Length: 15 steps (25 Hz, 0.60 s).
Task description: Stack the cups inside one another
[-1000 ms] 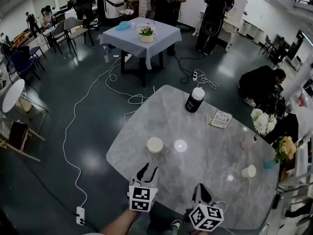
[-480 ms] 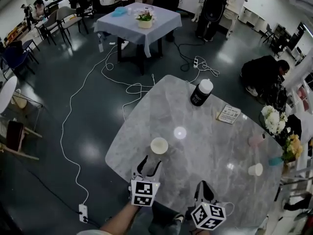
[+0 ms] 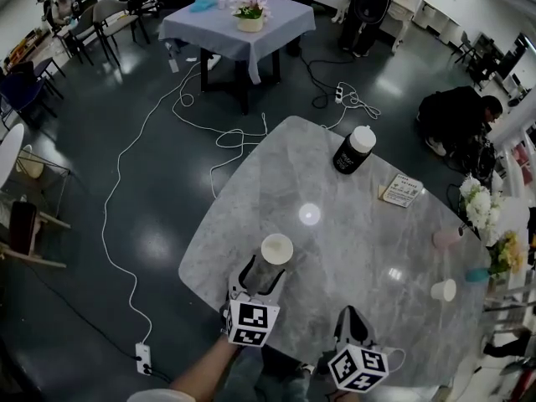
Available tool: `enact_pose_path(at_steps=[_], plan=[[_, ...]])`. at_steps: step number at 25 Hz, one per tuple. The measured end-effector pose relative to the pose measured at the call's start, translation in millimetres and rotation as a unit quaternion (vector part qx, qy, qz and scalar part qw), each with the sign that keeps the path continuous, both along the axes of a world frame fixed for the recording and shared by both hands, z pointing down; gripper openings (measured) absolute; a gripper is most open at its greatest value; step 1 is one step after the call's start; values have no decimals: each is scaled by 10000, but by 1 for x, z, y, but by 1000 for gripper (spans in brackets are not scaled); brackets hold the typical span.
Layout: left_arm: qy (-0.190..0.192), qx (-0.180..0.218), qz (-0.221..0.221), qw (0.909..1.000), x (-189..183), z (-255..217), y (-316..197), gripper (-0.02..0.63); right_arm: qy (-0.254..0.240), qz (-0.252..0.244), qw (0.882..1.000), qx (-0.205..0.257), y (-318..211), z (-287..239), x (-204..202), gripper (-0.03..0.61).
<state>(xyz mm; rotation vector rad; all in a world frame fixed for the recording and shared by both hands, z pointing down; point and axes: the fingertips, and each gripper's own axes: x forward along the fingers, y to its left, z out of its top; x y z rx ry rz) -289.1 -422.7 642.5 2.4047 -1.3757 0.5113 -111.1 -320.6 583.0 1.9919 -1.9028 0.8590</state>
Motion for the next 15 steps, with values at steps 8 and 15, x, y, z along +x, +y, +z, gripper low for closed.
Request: enact_pose_path(at_steps=[8, 15], plan=[[-80, 89, 117, 9999, 8, 5, -18, 334, -32, 48, 10000, -67, -3, 8, 5, 6], [0, 124, 154, 9998, 14, 9, -27, 336, -57, 67, 9999, -120, 0, 13, 8, 6]])
